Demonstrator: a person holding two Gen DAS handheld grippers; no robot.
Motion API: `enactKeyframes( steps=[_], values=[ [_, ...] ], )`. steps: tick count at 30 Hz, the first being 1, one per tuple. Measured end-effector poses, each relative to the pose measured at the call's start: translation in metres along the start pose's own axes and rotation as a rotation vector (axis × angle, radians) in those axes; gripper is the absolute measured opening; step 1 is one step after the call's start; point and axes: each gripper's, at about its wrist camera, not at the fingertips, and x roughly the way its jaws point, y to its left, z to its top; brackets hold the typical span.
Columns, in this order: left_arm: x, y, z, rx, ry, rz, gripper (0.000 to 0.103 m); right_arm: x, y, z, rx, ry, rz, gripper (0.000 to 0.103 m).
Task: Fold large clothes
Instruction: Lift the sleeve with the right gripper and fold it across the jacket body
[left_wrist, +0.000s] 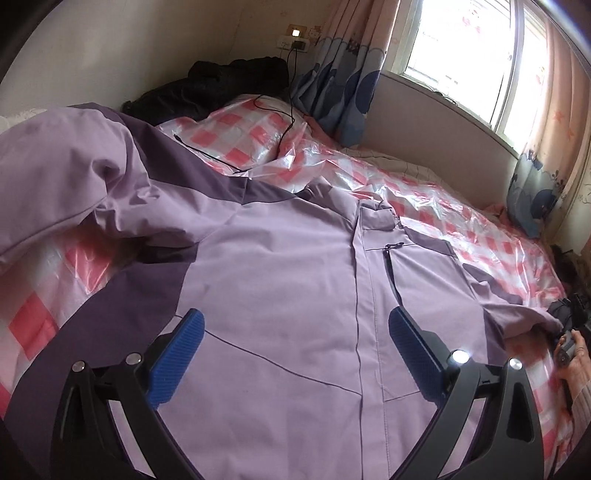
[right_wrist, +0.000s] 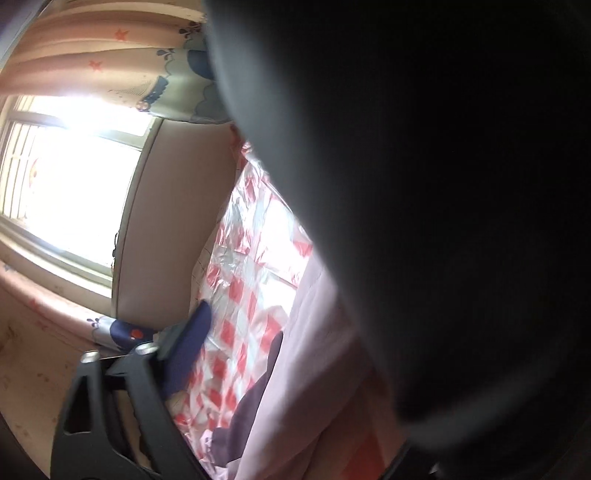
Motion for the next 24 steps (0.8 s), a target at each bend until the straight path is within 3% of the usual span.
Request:
enactKeyframes(
  steps=[1, 2, 6, 8, 17, 24],
  values=[
    [0.002, 0.000, -0.001, 0.000, 0.009, -0.002, 0.096, 0.005, 0.001, 0.005, -0.007, 0.008, 0.017, 0.026],
    [0.005, 0.000, -0.002, -0.001, 0.022, 0.003, 0.096, 0.004, 0.003, 0.008, -0.003, -0.001, 0.052, 0.016],
    [0.010, 0.005, -0.004, -0.024, 0.036, 0.018, 0.096, -0.013, 0.040, 0.014, -0.081, -0.048, 0.229, 0.014],
    [0.009, 0.008, -0.004, -0.045, 0.038, 0.015, 0.096, -0.025, 0.072, 0.014, -0.181, -0.059, 0.294, 0.014],
    [0.001, 0.010, -0.005, -0.055, 0.068, -0.004, 0.096, -0.006, 0.190, 0.022, -0.427, -0.019, 0.340, 0.014],
    [-0.012, 0.020, -0.004, -0.047, 0.072, -0.019, 0.096, 0.022, 0.301, -0.061, -0.693, 0.051, 0.433, 0.014]
  ],
)
